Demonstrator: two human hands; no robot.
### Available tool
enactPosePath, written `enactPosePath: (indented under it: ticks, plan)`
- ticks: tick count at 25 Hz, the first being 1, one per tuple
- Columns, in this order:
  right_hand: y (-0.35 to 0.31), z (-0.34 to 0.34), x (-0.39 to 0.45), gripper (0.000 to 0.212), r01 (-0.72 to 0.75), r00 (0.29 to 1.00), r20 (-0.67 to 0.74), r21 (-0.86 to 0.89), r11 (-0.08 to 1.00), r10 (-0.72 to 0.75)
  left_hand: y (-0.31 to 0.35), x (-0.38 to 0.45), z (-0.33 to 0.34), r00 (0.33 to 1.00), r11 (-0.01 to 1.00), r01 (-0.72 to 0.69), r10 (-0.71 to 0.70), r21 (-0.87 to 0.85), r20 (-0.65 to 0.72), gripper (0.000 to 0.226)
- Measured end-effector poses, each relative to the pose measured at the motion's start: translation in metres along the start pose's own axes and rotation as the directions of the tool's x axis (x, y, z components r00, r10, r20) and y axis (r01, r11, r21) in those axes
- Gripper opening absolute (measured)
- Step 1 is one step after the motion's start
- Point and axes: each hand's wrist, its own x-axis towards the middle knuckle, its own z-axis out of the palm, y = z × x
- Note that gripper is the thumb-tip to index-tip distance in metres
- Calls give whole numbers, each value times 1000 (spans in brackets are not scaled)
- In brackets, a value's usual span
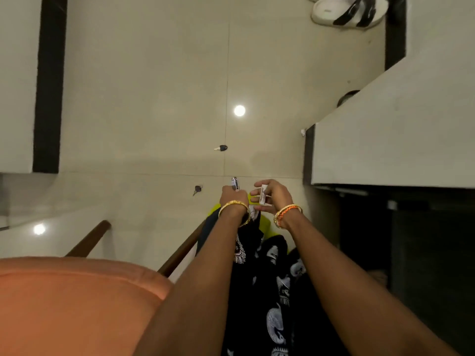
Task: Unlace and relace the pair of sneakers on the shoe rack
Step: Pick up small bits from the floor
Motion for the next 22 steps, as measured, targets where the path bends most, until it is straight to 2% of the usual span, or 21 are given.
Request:
enactPosePath:
  ticks: [4,6,8,11,13,15,17,19,20,22]
  plan:
    - [1,-25,-95,34,-17,998,63,279,960,-1,-3,-100,-23,986,987,-131,121,88,111,30]
    - [6,-40,-131,40,-22,999,45,383,923,5,-1,-144,-33,964,966,-215,186,145,191,30]
    - [13,-57,-164,39,12,1000,14,499,867,-22,4,-181,-36,927,953,-276,230,125,298,30]
    - [33,-89,-217,32,118,993,-74,725,679,-94,16,-235,-32,836,945,-307,212,112,506,28]
    - [55,-115,-253,30,205,979,-167,838,506,-121,22,-272,-20,743,907,-386,200,165,639,22]
    - [76,-137,-286,24,302,953,-281,881,365,-111,25,-305,-5,656,849,-484,193,210,730,18]
    - [109,-168,-319,20,423,904,-424,870,252,-55,15,-343,31,581,765,-580,145,282,801,15]
    - [152,-197,-346,18,545,826,-562,817,187,49,-9,-377,71,524,672,-652,65,351,849,14]
    - [177,-209,-357,17,606,768,-630,773,191,116,-26,-392,93,499,628,-682,25,375,866,13]
    - [228,-233,-380,16,693,619,-743,669,269,255,-68,-419,137,461,535,-739,-41,409,886,13]
